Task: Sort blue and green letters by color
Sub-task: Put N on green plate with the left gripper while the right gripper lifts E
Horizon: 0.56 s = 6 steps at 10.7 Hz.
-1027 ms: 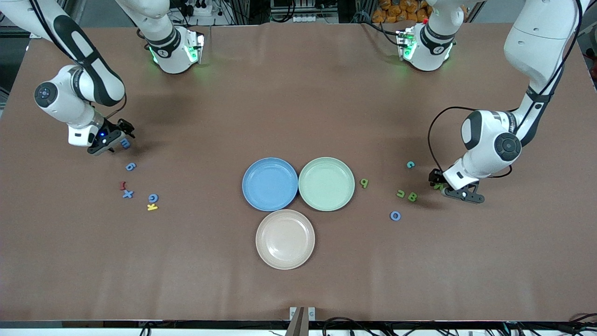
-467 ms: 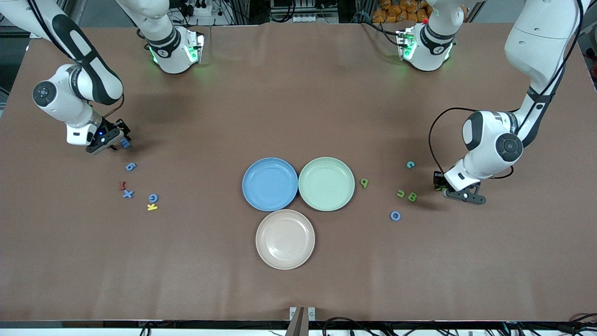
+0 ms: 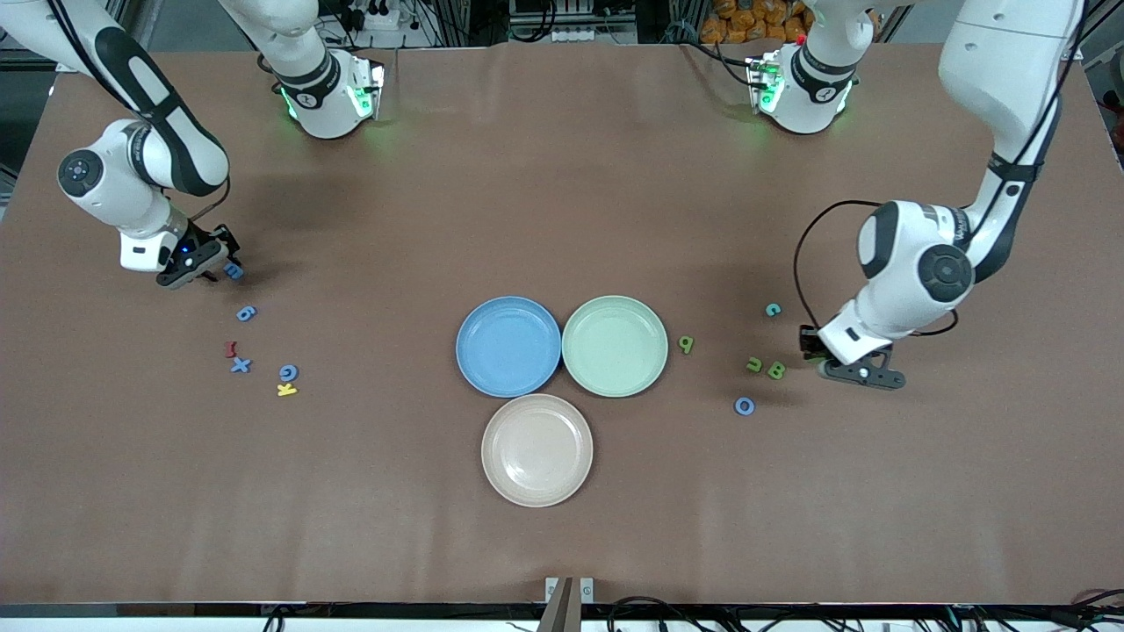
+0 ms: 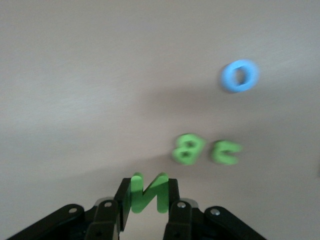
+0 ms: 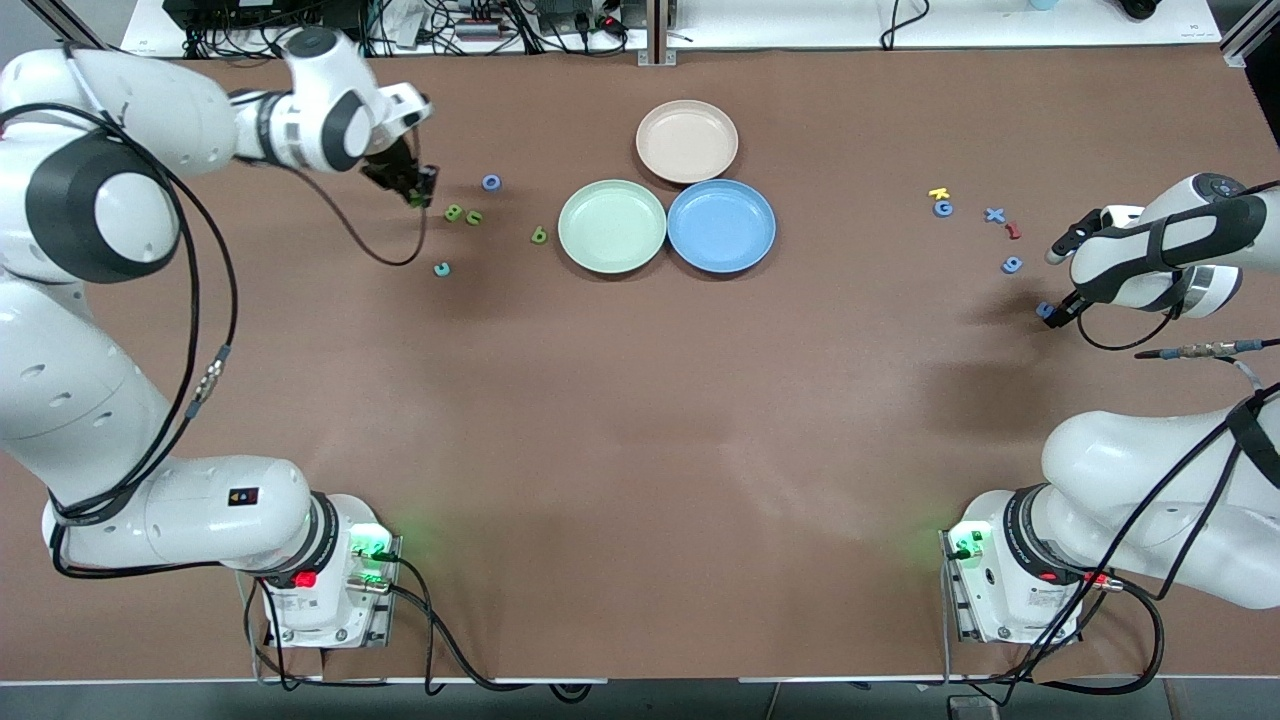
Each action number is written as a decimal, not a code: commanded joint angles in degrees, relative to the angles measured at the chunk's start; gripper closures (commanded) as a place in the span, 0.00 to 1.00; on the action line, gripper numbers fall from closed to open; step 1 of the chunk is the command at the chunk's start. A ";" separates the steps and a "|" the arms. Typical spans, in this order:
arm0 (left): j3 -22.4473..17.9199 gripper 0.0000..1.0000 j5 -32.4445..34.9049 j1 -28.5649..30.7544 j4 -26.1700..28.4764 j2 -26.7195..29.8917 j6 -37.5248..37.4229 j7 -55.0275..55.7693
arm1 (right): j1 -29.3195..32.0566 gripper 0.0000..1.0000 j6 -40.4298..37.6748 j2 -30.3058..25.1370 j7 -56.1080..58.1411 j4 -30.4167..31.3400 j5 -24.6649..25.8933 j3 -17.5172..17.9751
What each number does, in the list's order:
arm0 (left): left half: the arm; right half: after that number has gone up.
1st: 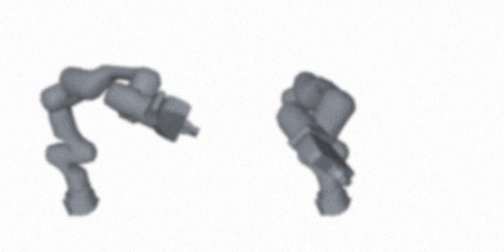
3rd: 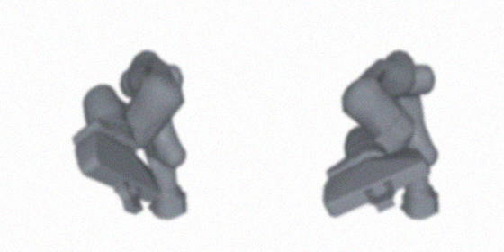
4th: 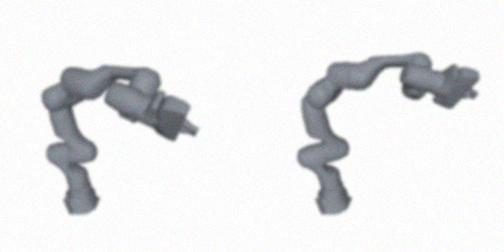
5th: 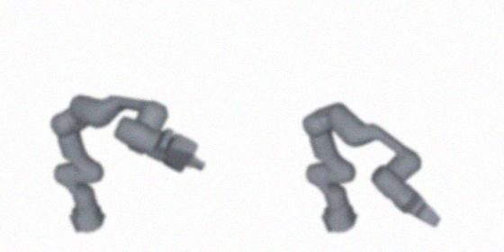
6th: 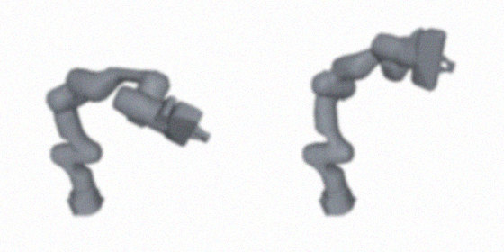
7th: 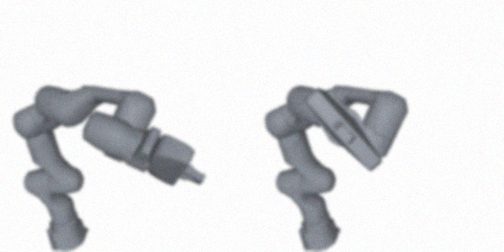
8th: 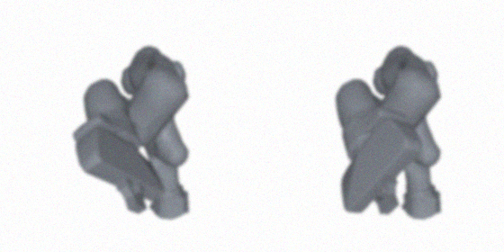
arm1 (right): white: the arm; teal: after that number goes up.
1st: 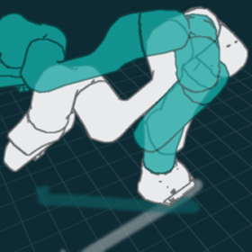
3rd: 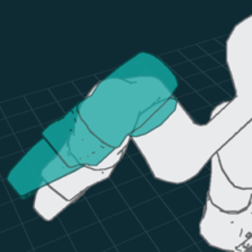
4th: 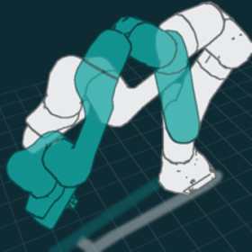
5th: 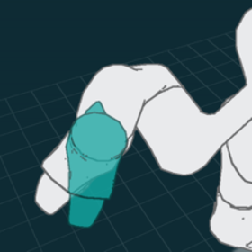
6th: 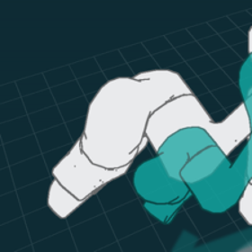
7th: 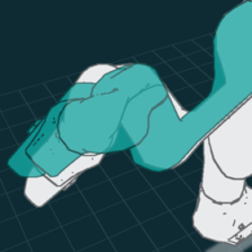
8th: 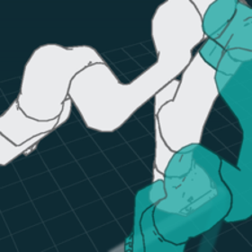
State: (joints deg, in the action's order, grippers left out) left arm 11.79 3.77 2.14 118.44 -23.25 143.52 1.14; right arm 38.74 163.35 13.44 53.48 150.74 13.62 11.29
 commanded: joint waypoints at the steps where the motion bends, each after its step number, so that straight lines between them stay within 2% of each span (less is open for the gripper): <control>1: -0.28 1.00 0.54 -8.62 -5.40 0.23 -4.65 13.50 | -0.41 0.40 1.71 1.59 -1.27 -0.10 1.33 -0.21; 3: -0.28 1.00 0.01 -13.10 -8.91 -1.34 -4.65 19.22 | -1.39 0.40 1.71 1.41 -1.89 -0.10 1.33 -0.39; 6: -0.37 1.00 -0.08 -21.28 -16.64 -8.45 -4.65 32.66 | -1.47 0.38 1.71 1.41 -1.89 -0.10 1.33 -0.39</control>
State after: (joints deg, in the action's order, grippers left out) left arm 11.97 3.72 -14.07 109.17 -25.11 140.01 25.09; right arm 37.96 163.70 13.53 53.14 150.72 13.65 11.22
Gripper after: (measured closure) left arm 0.674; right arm 0.383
